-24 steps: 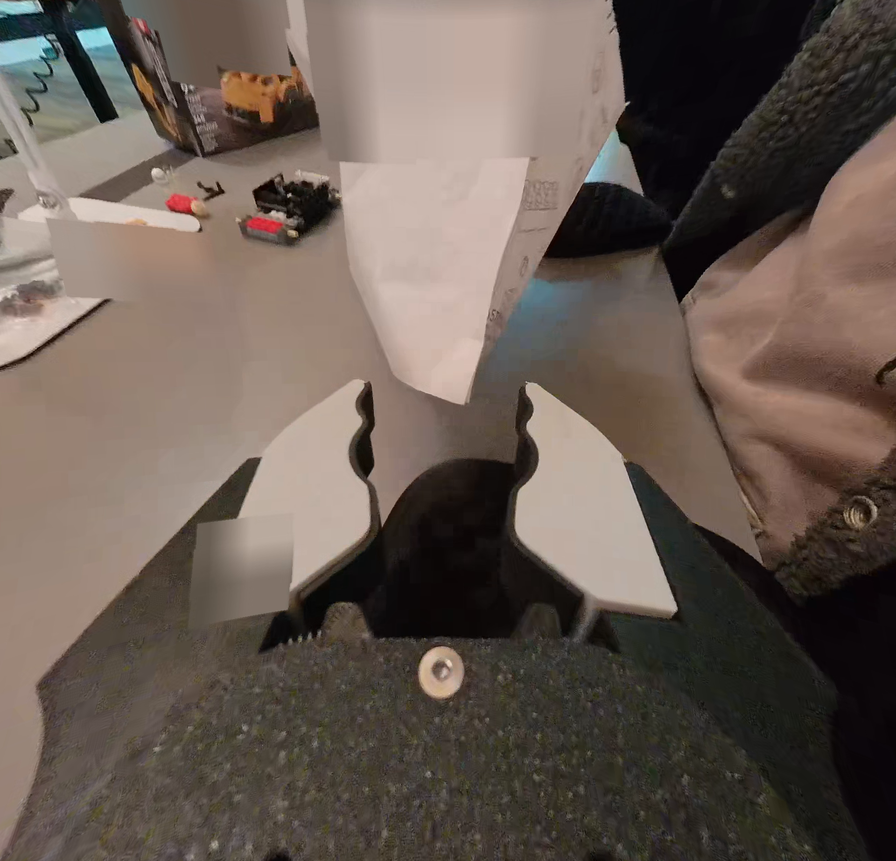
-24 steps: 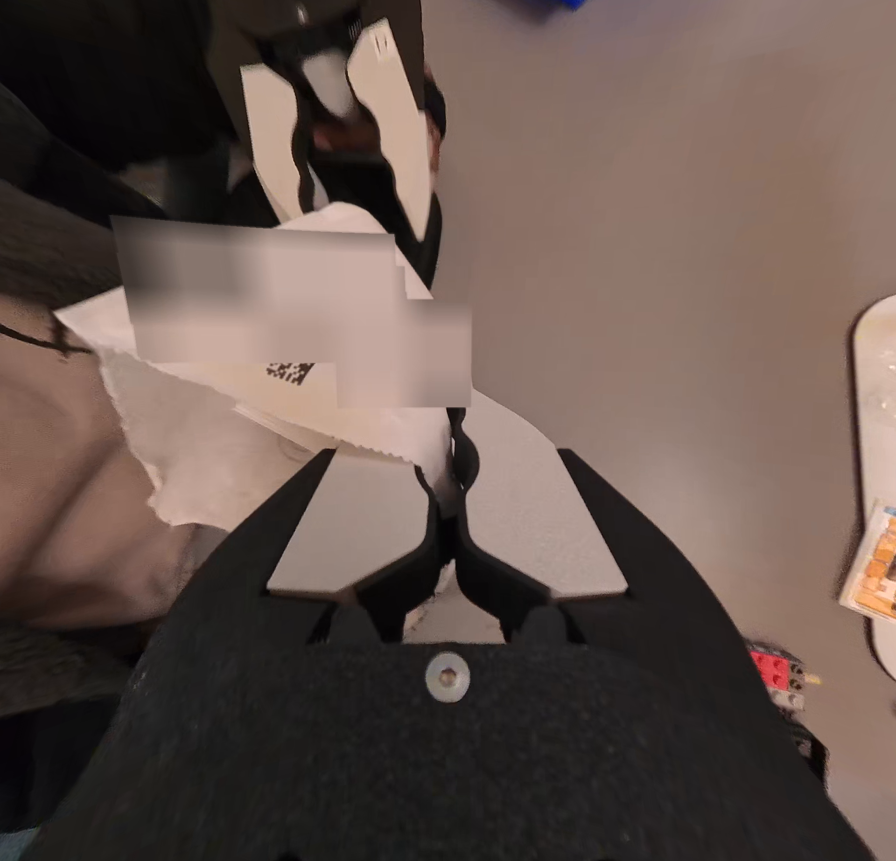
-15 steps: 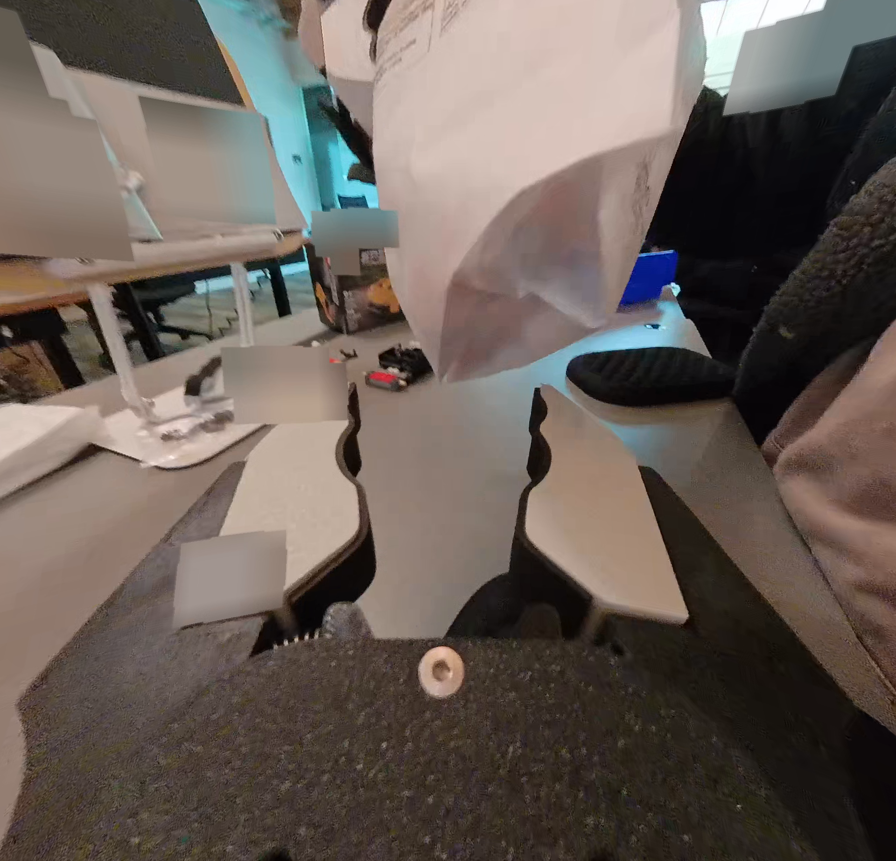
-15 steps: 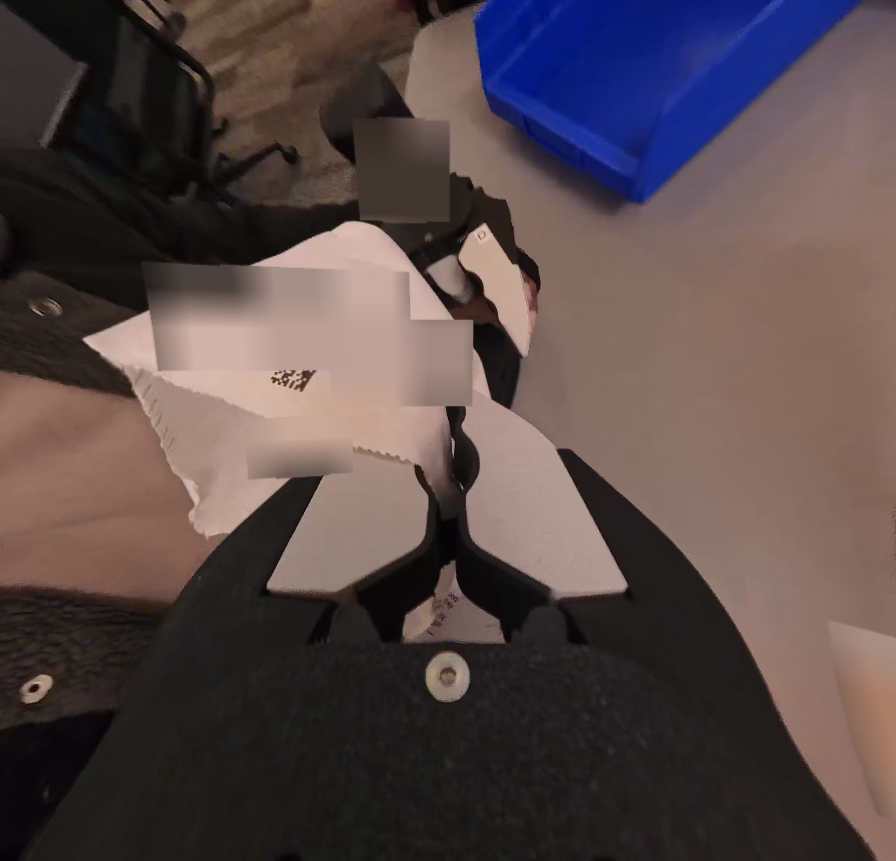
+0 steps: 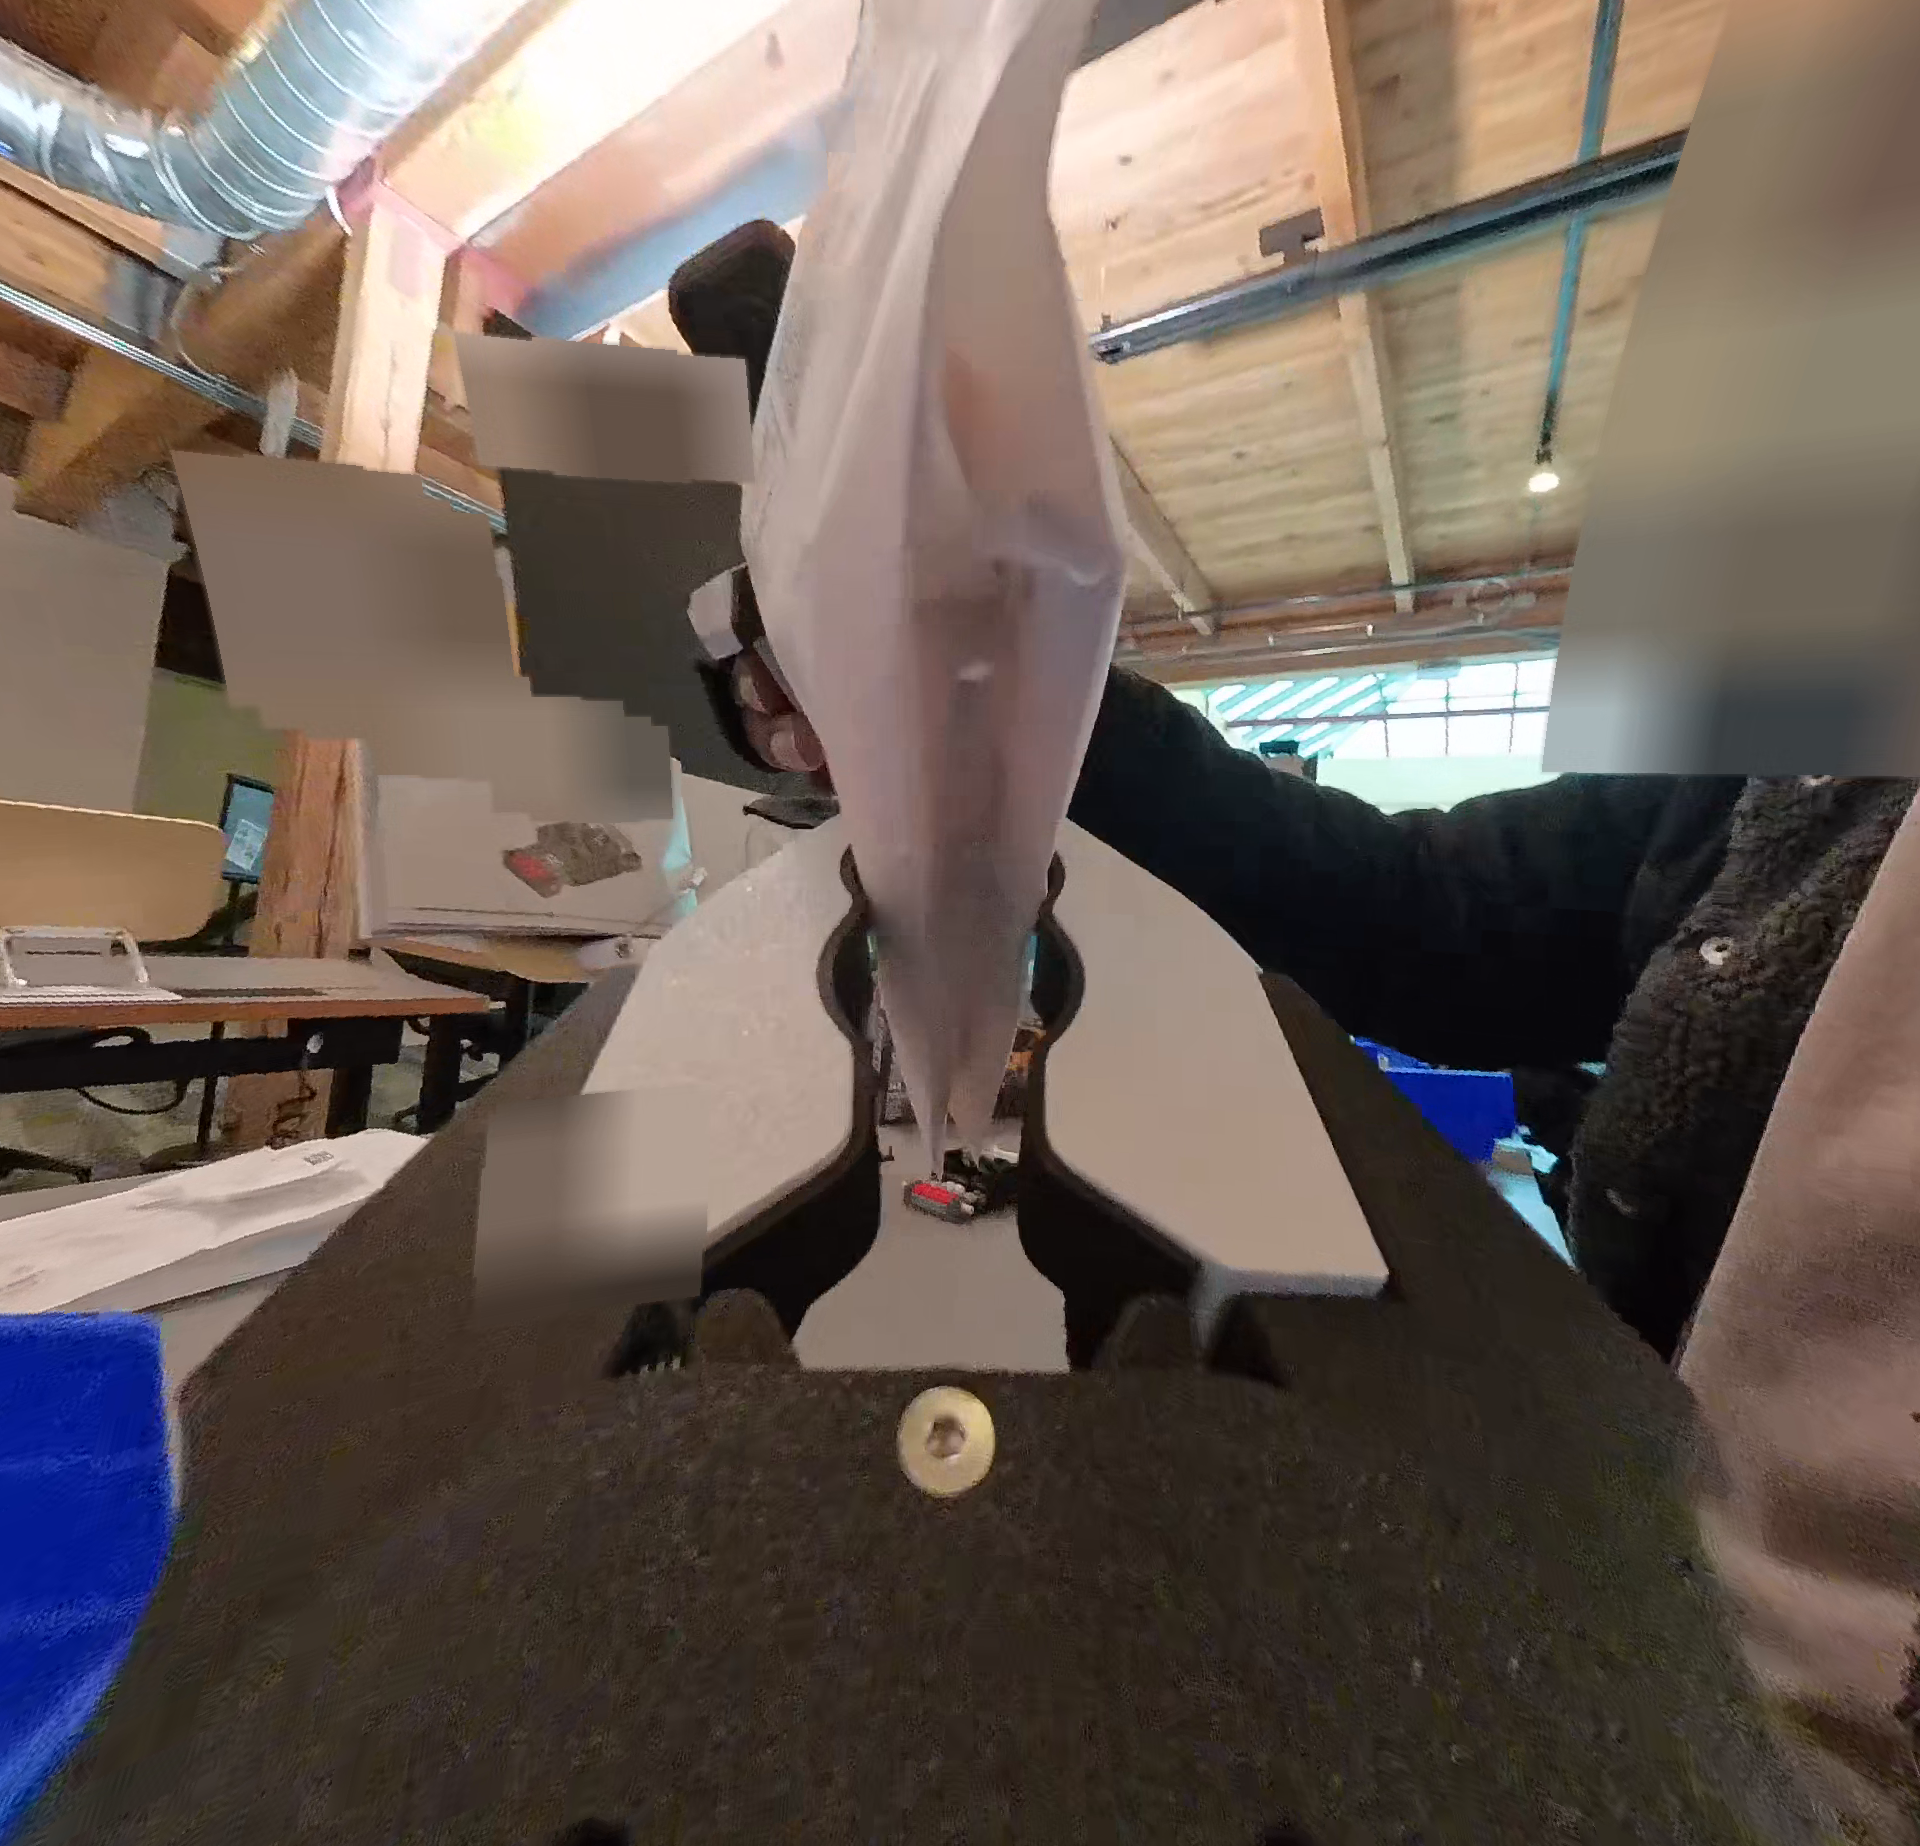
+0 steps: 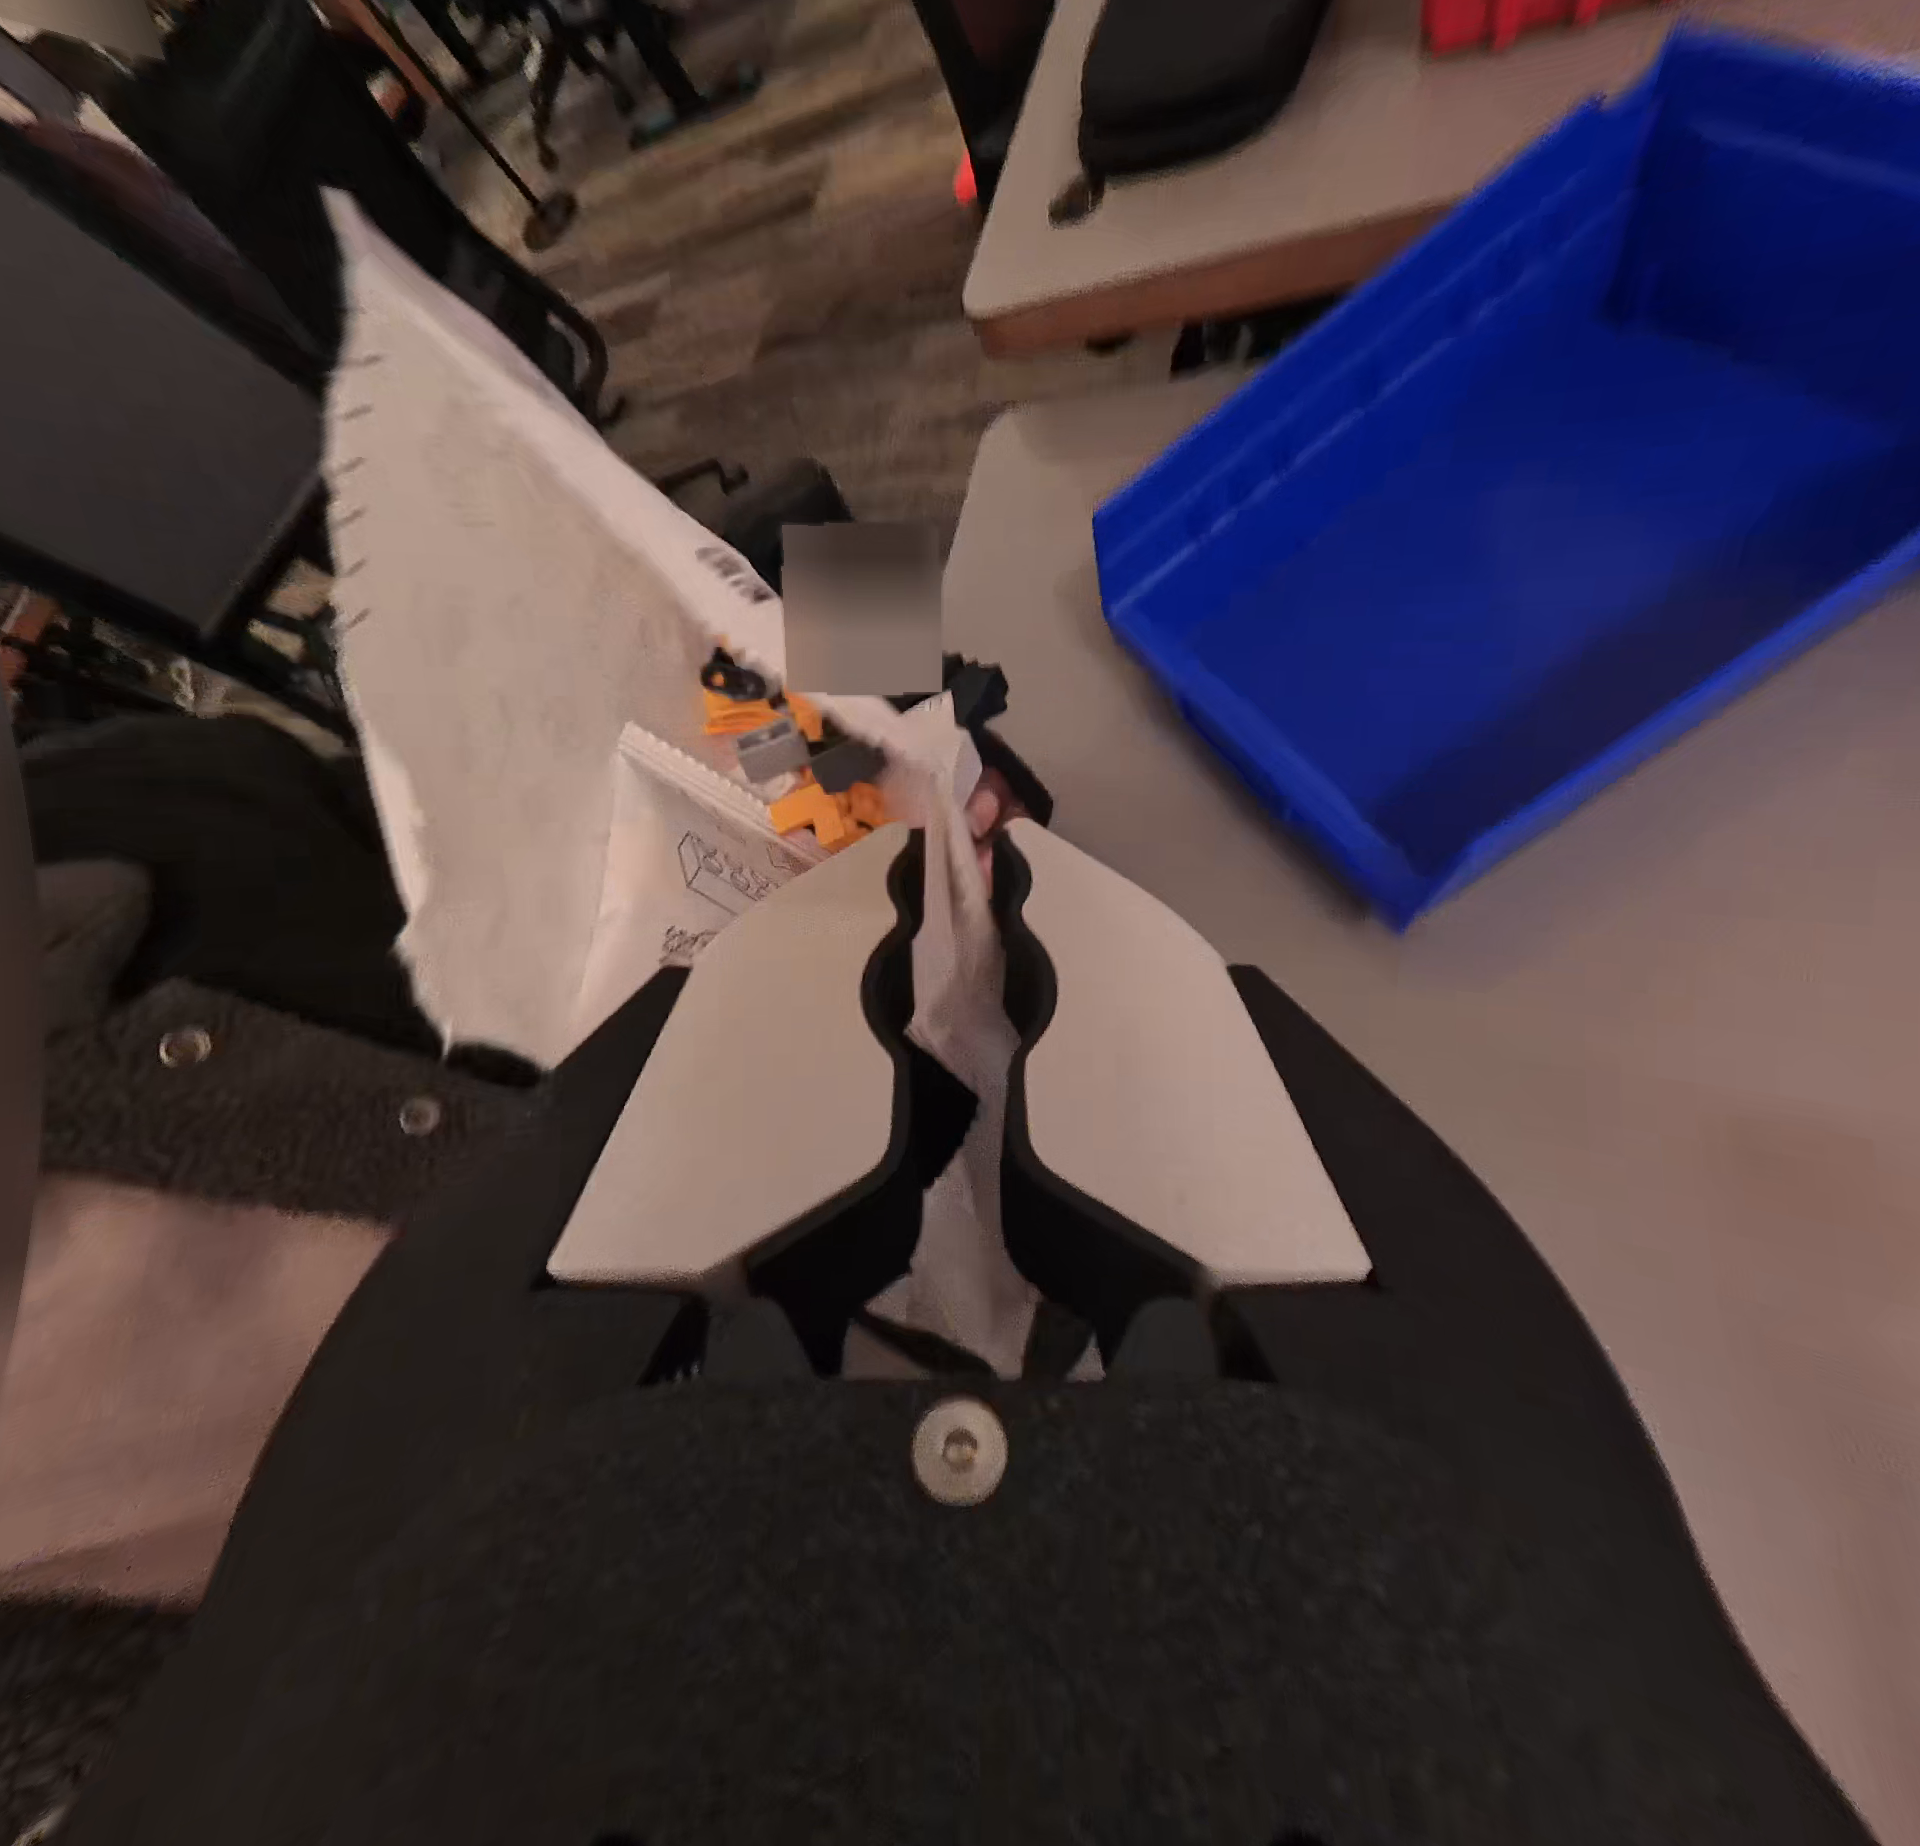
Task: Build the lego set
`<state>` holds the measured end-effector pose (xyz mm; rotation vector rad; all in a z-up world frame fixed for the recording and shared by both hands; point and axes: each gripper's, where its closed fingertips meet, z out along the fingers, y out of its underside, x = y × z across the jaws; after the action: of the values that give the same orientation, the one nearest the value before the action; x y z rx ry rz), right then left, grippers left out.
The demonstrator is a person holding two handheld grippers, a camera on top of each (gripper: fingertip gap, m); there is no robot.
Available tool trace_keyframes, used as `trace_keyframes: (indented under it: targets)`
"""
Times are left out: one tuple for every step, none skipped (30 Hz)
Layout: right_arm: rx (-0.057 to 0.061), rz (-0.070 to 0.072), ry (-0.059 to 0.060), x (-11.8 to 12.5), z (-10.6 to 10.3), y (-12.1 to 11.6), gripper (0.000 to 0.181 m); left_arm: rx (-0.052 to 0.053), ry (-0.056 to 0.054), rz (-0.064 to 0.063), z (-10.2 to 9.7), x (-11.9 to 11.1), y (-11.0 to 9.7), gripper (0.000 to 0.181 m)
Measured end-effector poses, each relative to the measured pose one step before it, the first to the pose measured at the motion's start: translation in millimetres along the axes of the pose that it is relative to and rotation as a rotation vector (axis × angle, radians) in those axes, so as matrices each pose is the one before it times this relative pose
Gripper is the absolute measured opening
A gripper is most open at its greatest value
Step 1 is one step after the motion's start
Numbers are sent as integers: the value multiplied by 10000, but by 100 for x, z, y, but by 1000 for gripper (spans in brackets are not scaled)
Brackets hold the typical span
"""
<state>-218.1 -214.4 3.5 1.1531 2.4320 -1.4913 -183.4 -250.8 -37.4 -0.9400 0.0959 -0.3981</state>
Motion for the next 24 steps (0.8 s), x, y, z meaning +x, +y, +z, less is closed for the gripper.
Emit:
trace_keyframes:
  targets:
    - [281,-97,33,299,131,-1035,15,227,-222,-29,-626,-436,-780,27]
    - [291,-185,146,462,-1,-852,19,120,-238,-32,-560,-483,-677,27]
    - [331,-203,201,523,-140,-650,21,6,-271,-35,-492,-529,-580,27]
    - [347,-313,324,645,-279,-478,24,-71,-276,-6,-430,-498,-561,27]
    - [451,-520,272,395,-392,-389,26,-106,-242,52,-400,-393,-589,27]
    - [396,-573,219,215,-426,-210,27,-197,-286,105,-362,-415,-519,27]
    - [255,-594,231,111,-376,-23,28,-260,-334,158,-370,-490,-449,27]
    - [105,-571,244,48,-245,180,30,-275,-364,160,-378,-535,-406,27]
    - [-102,-500,218,-36,-56,454,33,-284,-355,114,-400,-569,-400,27]
    - [-284,-437,271,57,128,754,36,-179,-293,108,-435,-504,-500,27]
    - [-354,-337,280,150,309,973,38,-35,-310,87,-495,-556,-604,27]
    - [-324,-244,208,164,516,1102,39,-23,-270,42,-500,-574,-530,27]
    - [-314,-216,291,372,739,1274,39,-2,-175,41,-475,-444,-422,27]
    - [-413,-200,484,697,976,1574,39,44,-147,50,-426,-361,-343,27]
    - [-440,17,429,655,1248,1713,39,65,-122,39,-364,-267,-254,27]
    - [-344,411,278,507,1495,1594,42,73,-70,10,-255,-168,-154,27]
    - [-140,744,72,331,1614,1195,46,67,-30,-7,-148,-71,-58,27]
    - [77,898,-160,86,1577,707,48,47,-15,-16,-30,-36,38,27]
    - [154,853,-108,163,1514,354,49,25,16,-18,76,31,114,27]
    - [40,513,7,192,1461,277,51,-5,47,-22,154,94,200,27]
    - [-131,183,265,436,1443,349,54,-16,55,-17,198,119,201,27]
    - [-163,67,232,275,1380,352,55,-2,48,-15,212,134,156,27]
    - [-157,150,120,79,1131,366,46,8,46,-20,210,154,97,27]
    - [-40,64,350,396,648,269,22,-1,60,-2,191,165,69,27]
